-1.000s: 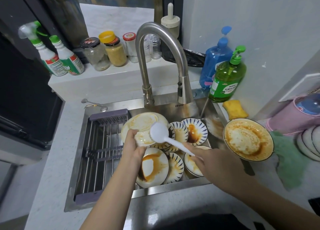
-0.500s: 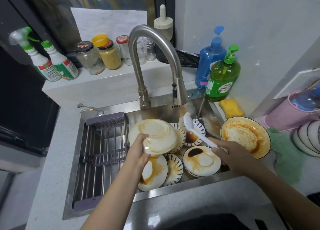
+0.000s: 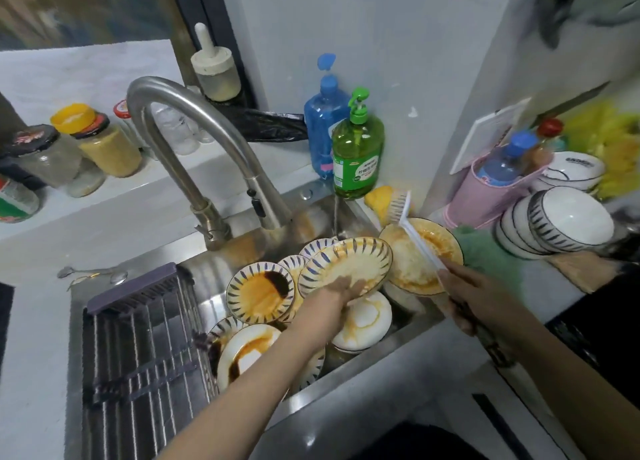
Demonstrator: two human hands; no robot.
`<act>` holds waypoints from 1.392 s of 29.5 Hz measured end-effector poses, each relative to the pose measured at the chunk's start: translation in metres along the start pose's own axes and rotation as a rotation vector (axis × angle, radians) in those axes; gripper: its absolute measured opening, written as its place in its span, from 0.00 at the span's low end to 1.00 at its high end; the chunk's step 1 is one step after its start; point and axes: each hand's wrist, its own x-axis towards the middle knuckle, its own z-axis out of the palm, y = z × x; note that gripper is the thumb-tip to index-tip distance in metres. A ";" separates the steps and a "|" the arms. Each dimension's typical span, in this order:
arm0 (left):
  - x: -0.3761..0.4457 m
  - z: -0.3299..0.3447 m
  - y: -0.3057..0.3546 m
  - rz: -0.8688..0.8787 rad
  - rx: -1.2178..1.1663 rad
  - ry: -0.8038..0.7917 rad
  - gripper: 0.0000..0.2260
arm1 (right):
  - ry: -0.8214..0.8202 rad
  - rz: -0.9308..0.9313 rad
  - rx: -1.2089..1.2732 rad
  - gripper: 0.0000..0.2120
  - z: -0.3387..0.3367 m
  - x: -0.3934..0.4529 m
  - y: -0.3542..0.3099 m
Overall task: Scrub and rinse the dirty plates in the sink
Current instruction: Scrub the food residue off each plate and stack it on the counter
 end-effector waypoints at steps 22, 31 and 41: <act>0.121 0.032 0.078 0.371 0.411 -0.216 0.28 | 0.056 0.100 0.015 0.17 -0.067 0.030 0.025; 0.129 0.047 0.068 0.401 0.477 -0.286 0.27 | 0.002 0.108 -0.029 0.17 -0.071 0.049 0.025; 0.085 0.036 0.023 0.242 -0.072 0.052 0.26 | -0.156 0.179 0.082 0.13 -0.025 0.057 0.023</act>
